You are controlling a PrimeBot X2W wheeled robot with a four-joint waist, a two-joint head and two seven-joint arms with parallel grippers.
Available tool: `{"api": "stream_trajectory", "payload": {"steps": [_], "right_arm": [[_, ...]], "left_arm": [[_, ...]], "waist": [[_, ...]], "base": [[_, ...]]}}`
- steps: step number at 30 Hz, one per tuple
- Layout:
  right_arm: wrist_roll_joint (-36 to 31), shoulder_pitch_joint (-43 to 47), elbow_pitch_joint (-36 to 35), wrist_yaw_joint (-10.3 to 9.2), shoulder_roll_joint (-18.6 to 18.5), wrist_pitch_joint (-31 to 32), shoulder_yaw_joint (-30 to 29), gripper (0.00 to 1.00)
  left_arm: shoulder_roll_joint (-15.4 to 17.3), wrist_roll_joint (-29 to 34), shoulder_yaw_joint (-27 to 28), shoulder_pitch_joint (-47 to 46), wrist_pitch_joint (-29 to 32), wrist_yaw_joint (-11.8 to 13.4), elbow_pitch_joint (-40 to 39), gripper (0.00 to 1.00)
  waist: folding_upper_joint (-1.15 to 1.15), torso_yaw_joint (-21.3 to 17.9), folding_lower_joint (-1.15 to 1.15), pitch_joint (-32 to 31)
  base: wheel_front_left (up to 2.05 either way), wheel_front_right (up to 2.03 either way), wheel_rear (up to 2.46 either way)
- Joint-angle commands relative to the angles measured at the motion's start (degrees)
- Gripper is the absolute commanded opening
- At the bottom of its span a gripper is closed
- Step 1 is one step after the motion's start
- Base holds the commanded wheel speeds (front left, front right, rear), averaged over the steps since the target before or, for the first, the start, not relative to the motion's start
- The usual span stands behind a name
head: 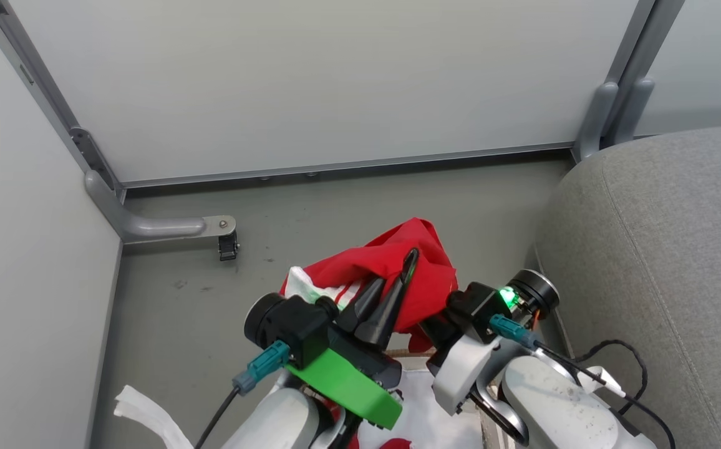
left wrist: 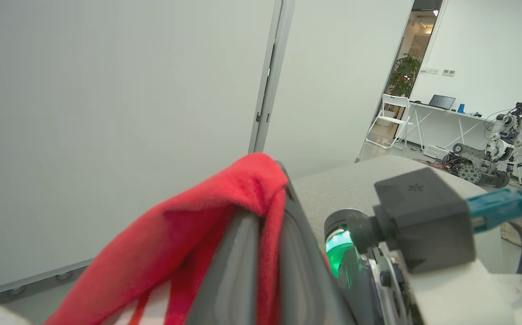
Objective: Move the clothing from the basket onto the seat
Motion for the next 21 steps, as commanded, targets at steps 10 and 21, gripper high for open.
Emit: {"api": "stream_trajectory", "payload": {"steps": [10, 21], "right_arm": [[2.9, 6.3, -4.6, -0.06, -2.3, -0.3, -6.2, 0.0], [4.1, 11.5, -8.4, -0.06, -4.9, -0.3, -11.3, 0.0]], "left_arm": [[0.1, 3.1, 4.1, 1.9, -0.1, -0.2, 0.3, 1.0], [-0.1, 5.2, 5.3, 2.6, -0.2, -0.2, 2.2, 1.0]], "waist": [[0.0, -10.7, 0.0, 1.1], [0.0, -27.4, 0.0, 3.5]], "base": [[0.0, 0.0, 0.0], [0.0, 0.0, 0.0]]}}
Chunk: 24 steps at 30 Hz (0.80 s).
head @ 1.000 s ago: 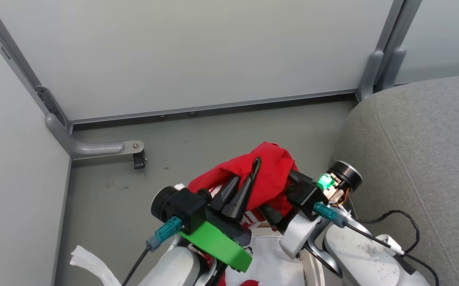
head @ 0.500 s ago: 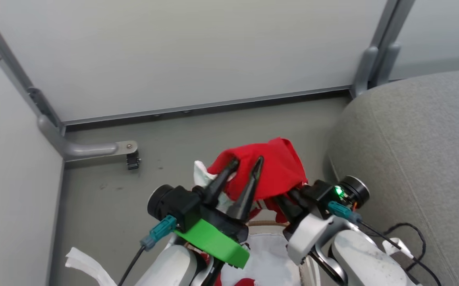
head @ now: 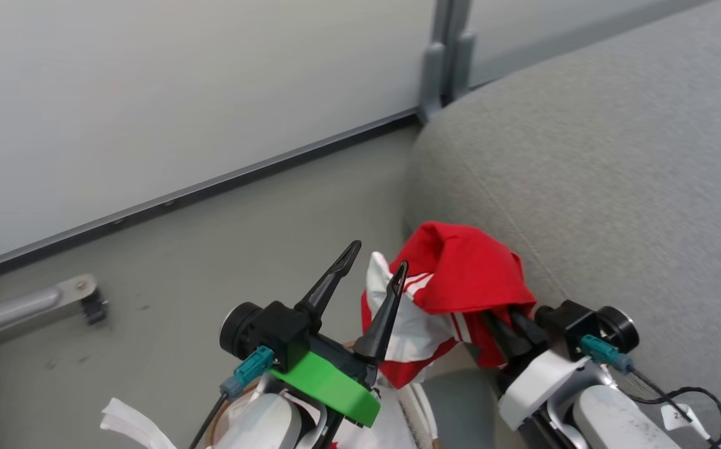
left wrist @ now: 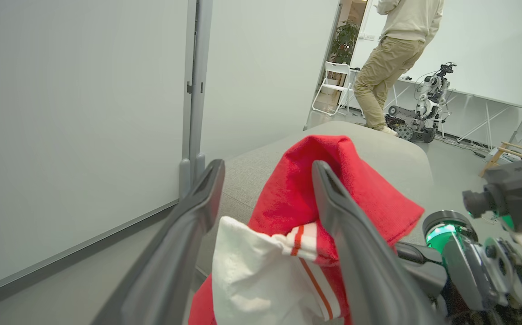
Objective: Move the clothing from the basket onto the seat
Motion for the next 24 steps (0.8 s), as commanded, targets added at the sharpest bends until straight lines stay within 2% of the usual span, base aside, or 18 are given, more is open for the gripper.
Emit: {"api": "stream_trajectory", "payload": {"steps": [1, 7, 12, 18, 20, 24], "right_arm": [[0.3, 0.7, -0.5, -0.06, -0.6, -0.3, -0.9, 0.0], [0.1, -0.8, -0.5, -0.06, -2.6, -0.3, -4.5, 0.0], [-1.9, -6.9, 1.3, -0.06, -6.0, -0.3, -6.3, 0.0], [-3.7, -20.6, 5.5, -0.06, -11.3, -0.3, -11.3, 0.0], [-4.4, -28.5, 9.1, -0.06, -13.8, -0.3, -13.6, 0.0], [-5.9, -37.9, 14.3, -0.06, -16.4, -0.3, -16.2, 0.0]], "left_arm": [[0.1, 0.7, 0.2, 0.3, 0.0, -0.1, 0.3, 1.0], [0.0, 1.0, -0.9, -1.0, 0.0, -0.2, 1.3, 1.0], [1.2, 1.2, -2.1, -2.2, 0.0, -0.2, 2.3, 1.0], [3.7, 1.6, -4.2, -6.6, 0.0, -0.2, 3.0, 1.0], [5.1, 1.9, -5.1, -9.0, 0.0, -0.2, 3.0, 1.0], [6.5, 2.1, -5.5, -11.6, 0.0, -0.2, 2.5, 1.0]], "waist": [[0.0, -9.8, 0.0, 2.2], [0.0, -12.5, 0.0, 5.0], [0.0, -12.0, 0.0, 9.1], [0.0, -8.0, 0.0, 18.0], [0.0, -5.6, 0.0, 22.8], [0.0, -2.8, 0.0, 28.5]], "base": [[0.0, 0.0, 0.0], [0.0, 0.0, 0.0], [0.0, 0.0, 0.0], [0.0, 0.0, 0.0], [0.0, 0.0, 0.0], [0.0, 0.0, 0.0]]}}
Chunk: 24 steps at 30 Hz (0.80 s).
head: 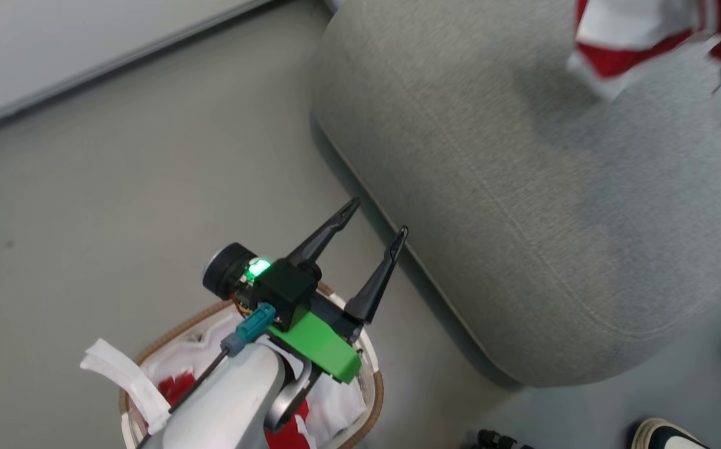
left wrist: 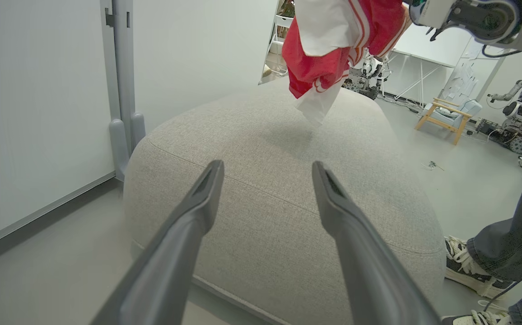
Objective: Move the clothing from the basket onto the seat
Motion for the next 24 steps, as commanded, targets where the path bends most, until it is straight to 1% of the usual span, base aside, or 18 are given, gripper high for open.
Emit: {"api": "stream_trajectory", "payload": {"steps": [1, 8, 11, 12, 14, 15, 16, 17, 18, 20, 24], "right_arm": [[-0.8, -3.6, 1.8, -0.06, -0.8, -0.3, -0.7, 0.0], [-4.1, -14.1, 12.1, -0.07, -3.3, -0.3, -6.5, 0.0], [-4.5, -15.9, 15.9, -0.07, -2.0, -0.3, -10.5, 0.0], [-4.4, -16.0, 16.8, -0.06, -1.5, -0.3, -12.2, 0.05], [-5.4, -14.4, 17.9, -0.06, -0.7, -0.3, -15.3, 0.43], [-6.2, -12.4, 19.2, -0.07, 0.0, -0.3, -16.2, 0.47], [-6.5, -11.2, 20.1, -0.07, 0.4, -0.3, -17.3, 0.59], [-7.0, -10.2, 20.8, -0.06, 0.6, -0.3, -18.9, 0.85], [-7.4, -9.2, 21.2, -0.07, 0.8, -0.3, -20.0, 1.0], [-8.5, -4.1, 22.0, -0.06, 2.6, -0.3, -23.2, 1.0], [-8.6, 2.6, 20.1, -0.06, 4.4, -0.1, -25.9, 1.0]], "left_arm": [[1.0, 0.3, 0.3, -1.8, -0.1, -0.2, -0.2, 1.0], [1.2, 1.3, 3.1, -3.4, -0.1, -0.2, -1.7, 1.0], [1.3, 2.1, 4.3, -3.2, -0.1, -0.2, -2.3, 1.0], [1.3, 2.3, 4.7, -3.0, -0.1, -0.2, -2.4, 1.0], [1.1, 2.6, 5.2, -2.5, -0.1, -0.2, -2.5, 1.0], [0.9, 2.7, 5.4, -2.2, -0.1, -0.2, -2.5, 1.0], [0.8, 2.6, 5.6, -1.9, -0.1, -0.2, -2.3, 1.0], [0.6, 2.7, 5.9, -1.8, -0.1, -0.2, -2.2, 1.0], [0.5, 2.7, 6.1, -1.7, -0.1, -0.2, -2.1, 1.0], [-0.1, 2.8, 7.2, -1.2, -0.1, -0.2, -2.0, 1.0], [-0.6, 2.8, 8.9, -0.1, -0.1, -0.2, -1.4, 1.0]], "waist": [[-0.01, 8.3, 0.0, 12.8], [-0.01, 12.5, 0.0, 20.1], [-0.01, 13.8, 0.0, 22.1], [-0.01, 14.0, 0.0, 22.4], [-0.01, 14.4, 0.0, 22.5], [-0.01, 14.6, 0.0, 22.1], [-0.01, 14.7, 0.0, 21.8], [-0.01, 14.7, 0.0, 21.3], [-0.01, 14.7, 0.0, 20.9], [-0.01, 14.4, 0.0, 18.6], [-0.01, 13.9, 0.0, 15.0]], "base": [[0.0, 0.0, 0.0], [0.0, 0.0, 0.0], [0.0, 0.0, 0.0], [0.0, 0.0, 0.0], [0.0, 0.0, 0.0], [0.0, 0.0, 0.0], [0.0, 0.0, 0.0], [0.0, 0.0, 0.0], [0.0, 0.0, 0.0], [0.0, 0.0, 0.0], [0.0, 0.0, 0.0]]}}
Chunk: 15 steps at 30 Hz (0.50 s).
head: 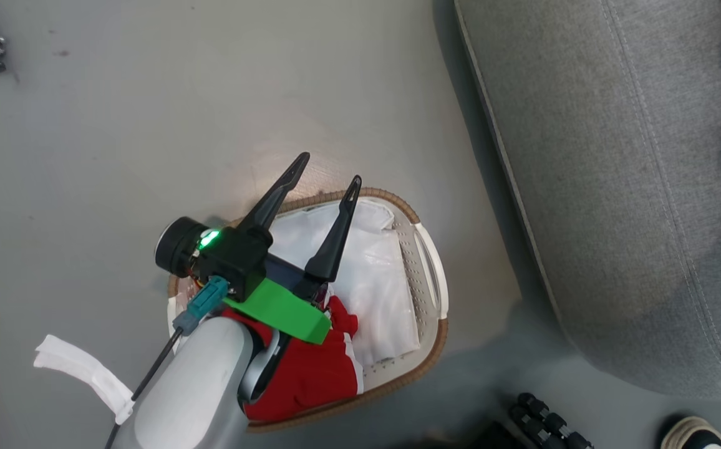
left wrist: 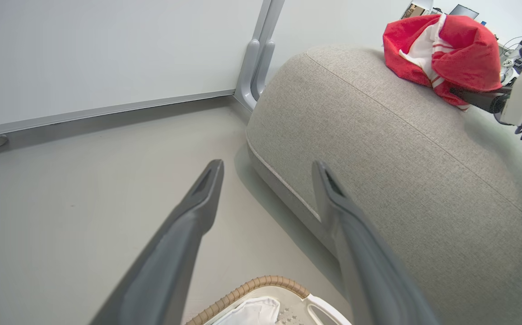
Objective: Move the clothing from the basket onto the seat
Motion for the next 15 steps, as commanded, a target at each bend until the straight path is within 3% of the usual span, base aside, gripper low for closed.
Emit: {"api": "stream_trajectory", "payload": {"steps": [1, 7, 15], "right_arm": [[-0.2, 3.0, -0.5, -0.06, 0.6, 0.0, -0.2, 1.0], [1.1, 12.7, -7.1, -0.06, 2.2, 0.0, -1.3, 1.0], [5.9, 22.5, -18.8, -0.06, 5.9, 0.0, 3.1, 1.0]], "left_arm": [[-0.1, 0.5, 0.8, 1.0, -0.1, -0.2, 0.4, 1.0], [-1.4, 1.1, 4.7, 4.5, -0.1, -0.2, 1.2, 1.0], [-3.5, 3.8, 13.4, 10.6, -0.1, -0.2, 1.9, 1.0]], "waist": [[0.0, -0.6, -0.01, -3.8], [0.0, 0.2, -0.01, -10.7], [0.0, 3.9, -0.01, -19.0]], "base": [[0.0, 0.0, 0.0], [0.0, 0.0, 0.0], [0.0, 0.0, 0.0]]}}
